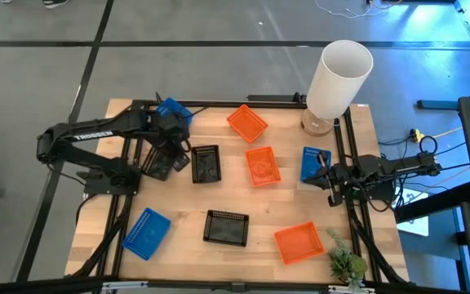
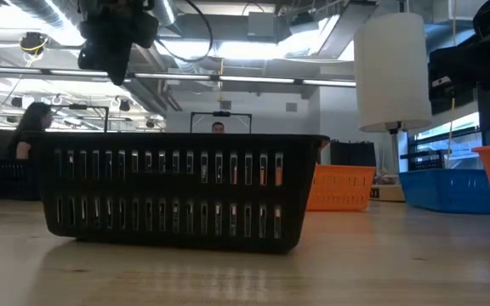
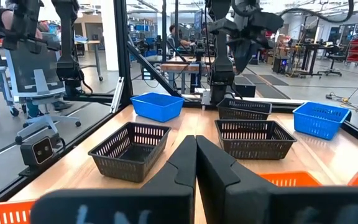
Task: Stack baskets by color
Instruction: Stack the top right black bin on the top left black bin
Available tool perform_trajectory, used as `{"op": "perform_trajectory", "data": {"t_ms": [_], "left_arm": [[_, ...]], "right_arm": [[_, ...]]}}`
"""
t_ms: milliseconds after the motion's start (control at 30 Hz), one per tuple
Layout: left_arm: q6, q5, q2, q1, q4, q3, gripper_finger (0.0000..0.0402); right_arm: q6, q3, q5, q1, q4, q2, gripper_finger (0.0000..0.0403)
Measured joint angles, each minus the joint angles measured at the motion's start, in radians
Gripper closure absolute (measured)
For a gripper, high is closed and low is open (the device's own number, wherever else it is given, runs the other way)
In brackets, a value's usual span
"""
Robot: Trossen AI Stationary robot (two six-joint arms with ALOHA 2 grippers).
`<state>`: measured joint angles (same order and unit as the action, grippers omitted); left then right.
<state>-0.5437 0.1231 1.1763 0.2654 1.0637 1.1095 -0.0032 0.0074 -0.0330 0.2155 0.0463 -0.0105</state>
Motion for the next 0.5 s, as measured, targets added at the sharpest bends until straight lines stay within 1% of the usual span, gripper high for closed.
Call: {"op": "perform_trajectory", "data": {"t_ms": [133,267,367,500], "left_arm": [[-0.031,0.026,0.033,0.001,-0.001,0.0,0.0372],[-0.059,0.019,0.071,0.0,-0.002,0.0,0.0343],[-0.129,0.017,0.107,0.001,-0.002,0.0,0.0324],[-0.254,-0.018,0.17,0.0,0.0,0.0,0.0309]], "right_arm": [[0.0,0.0,0.0,0.0,0.003,0.0,0.0395],[-0.002,0.0,0.0,0.0,0.003,0.0,0.0395],[-0.002,0.0,0.0,0.0,0.003,0.0,0.0395],[-0.002,0.0,0.0,0.0,0.005,0.0,0.0395]]}}
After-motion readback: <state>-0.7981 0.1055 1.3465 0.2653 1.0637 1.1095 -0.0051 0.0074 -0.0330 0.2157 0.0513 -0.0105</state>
